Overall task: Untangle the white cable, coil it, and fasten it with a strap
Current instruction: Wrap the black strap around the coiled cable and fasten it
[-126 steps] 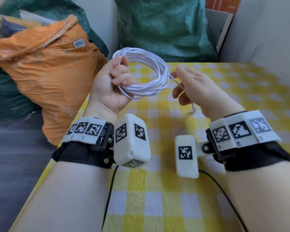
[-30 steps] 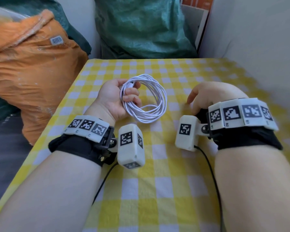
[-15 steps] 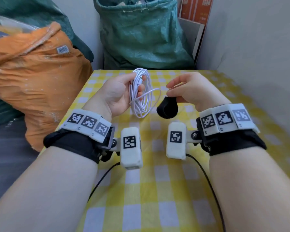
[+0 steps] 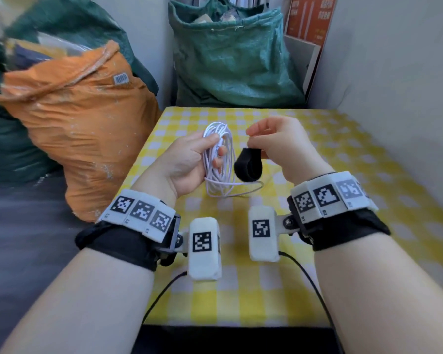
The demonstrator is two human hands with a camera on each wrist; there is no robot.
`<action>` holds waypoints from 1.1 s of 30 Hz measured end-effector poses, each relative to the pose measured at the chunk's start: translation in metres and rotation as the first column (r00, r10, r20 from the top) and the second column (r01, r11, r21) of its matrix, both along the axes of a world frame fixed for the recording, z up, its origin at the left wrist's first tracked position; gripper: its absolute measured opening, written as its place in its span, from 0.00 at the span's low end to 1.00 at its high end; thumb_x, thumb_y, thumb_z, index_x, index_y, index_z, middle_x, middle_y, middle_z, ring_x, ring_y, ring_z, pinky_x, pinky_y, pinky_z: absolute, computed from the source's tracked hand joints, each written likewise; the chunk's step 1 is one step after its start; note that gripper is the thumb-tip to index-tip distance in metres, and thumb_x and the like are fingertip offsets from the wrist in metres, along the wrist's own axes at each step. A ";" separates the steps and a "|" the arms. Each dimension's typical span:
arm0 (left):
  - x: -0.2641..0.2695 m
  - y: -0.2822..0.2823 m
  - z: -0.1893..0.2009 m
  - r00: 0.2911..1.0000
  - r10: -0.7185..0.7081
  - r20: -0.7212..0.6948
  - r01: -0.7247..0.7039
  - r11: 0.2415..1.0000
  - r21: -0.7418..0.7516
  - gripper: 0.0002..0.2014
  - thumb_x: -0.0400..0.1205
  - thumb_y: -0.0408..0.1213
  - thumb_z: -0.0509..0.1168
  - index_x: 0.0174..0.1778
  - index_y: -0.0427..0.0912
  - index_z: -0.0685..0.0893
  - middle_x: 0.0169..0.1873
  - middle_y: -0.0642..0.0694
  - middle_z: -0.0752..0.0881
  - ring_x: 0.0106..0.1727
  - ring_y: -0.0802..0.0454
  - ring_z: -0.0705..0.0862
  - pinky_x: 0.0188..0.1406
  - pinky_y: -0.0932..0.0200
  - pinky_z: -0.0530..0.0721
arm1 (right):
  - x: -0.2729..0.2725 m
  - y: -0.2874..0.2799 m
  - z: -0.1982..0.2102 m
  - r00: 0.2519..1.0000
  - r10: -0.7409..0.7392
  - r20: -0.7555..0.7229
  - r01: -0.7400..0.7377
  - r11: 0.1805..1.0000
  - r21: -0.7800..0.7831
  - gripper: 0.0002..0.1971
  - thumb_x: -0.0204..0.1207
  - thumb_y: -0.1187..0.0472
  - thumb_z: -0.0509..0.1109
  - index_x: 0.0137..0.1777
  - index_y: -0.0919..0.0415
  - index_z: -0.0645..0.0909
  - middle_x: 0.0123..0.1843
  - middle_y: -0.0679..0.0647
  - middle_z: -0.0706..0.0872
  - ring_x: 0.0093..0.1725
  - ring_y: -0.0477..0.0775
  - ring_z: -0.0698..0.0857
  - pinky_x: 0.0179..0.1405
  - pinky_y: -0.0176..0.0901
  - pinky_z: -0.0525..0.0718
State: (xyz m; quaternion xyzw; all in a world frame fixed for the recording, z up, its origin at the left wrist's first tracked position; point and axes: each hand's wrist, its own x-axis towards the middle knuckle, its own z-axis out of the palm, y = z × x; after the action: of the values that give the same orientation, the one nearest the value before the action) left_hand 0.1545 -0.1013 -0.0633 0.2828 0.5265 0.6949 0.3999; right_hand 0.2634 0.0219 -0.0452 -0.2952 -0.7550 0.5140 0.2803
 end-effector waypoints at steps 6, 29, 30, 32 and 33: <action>-0.010 -0.022 -0.002 0.962 0.100 0.255 -0.117 0.992 0.055 0.10 0.88 0.37 0.50 0.45 0.41 0.74 0.26 0.48 0.78 0.20 0.57 0.73 0.28 0.63 0.74 | 0.027 -0.008 0.009 0.990 0.137 0.029 -0.134 0.988 -0.071 0.10 0.69 0.75 0.72 0.40 0.57 0.83 0.37 0.55 0.84 0.35 0.51 0.83 0.34 0.38 0.83; 0.003 -0.032 -0.023 0.917 -0.180 0.357 0.180 0.983 0.035 0.11 0.80 0.39 0.53 0.44 0.39 0.79 0.28 0.49 0.77 0.17 0.59 0.72 0.21 0.66 0.71 | 0.018 -0.034 -0.018 0.914 0.382 0.135 -0.398 0.909 0.127 0.15 0.70 0.73 0.72 0.49 0.54 0.76 0.45 0.38 0.87 0.37 0.51 0.82 0.40 0.49 0.85; 0.002 -0.033 -0.022 0.916 -0.187 0.354 0.190 0.981 0.029 0.12 0.81 0.40 0.52 0.43 0.39 0.79 0.25 0.49 0.76 0.15 0.60 0.70 0.20 0.66 0.70 | 0.019 -0.035 -0.017 0.909 0.384 0.160 -0.406 0.904 0.133 0.14 0.71 0.72 0.72 0.49 0.54 0.78 0.37 0.35 0.86 0.36 0.49 0.82 0.40 0.47 0.85; 0.001 -0.036 -0.022 0.914 -0.199 0.354 0.209 0.978 0.011 0.14 0.83 0.46 0.51 0.43 0.41 0.77 0.21 0.52 0.72 0.13 0.61 0.66 0.18 0.66 0.67 | 0.019 -0.037 -0.017 0.906 0.383 0.178 -0.410 0.899 0.152 0.13 0.72 0.71 0.72 0.51 0.53 0.80 0.32 0.36 0.83 0.35 0.47 0.82 0.40 0.41 0.84; 0.000 -0.037 -0.022 0.913 -0.204 0.354 0.219 0.976 -0.001 0.15 0.82 0.50 0.53 0.43 0.42 0.77 0.19 0.53 0.70 0.12 0.61 0.64 0.18 0.67 0.66 | 0.019 -0.038 -0.016 0.908 0.379 0.182 -0.408 0.897 0.171 0.14 0.72 0.71 0.73 0.52 0.53 0.81 0.34 0.37 0.81 0.36 0.47 0.83 0.39 0.38 0.84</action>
State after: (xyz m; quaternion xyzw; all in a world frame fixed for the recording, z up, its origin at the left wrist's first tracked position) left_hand 0.1544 -0.1385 -0.0850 0.2011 0.4269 0.6759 0.5660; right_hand 0.2824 -0.0158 -0.0616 -0.1417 -0.8663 0.4568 0.1442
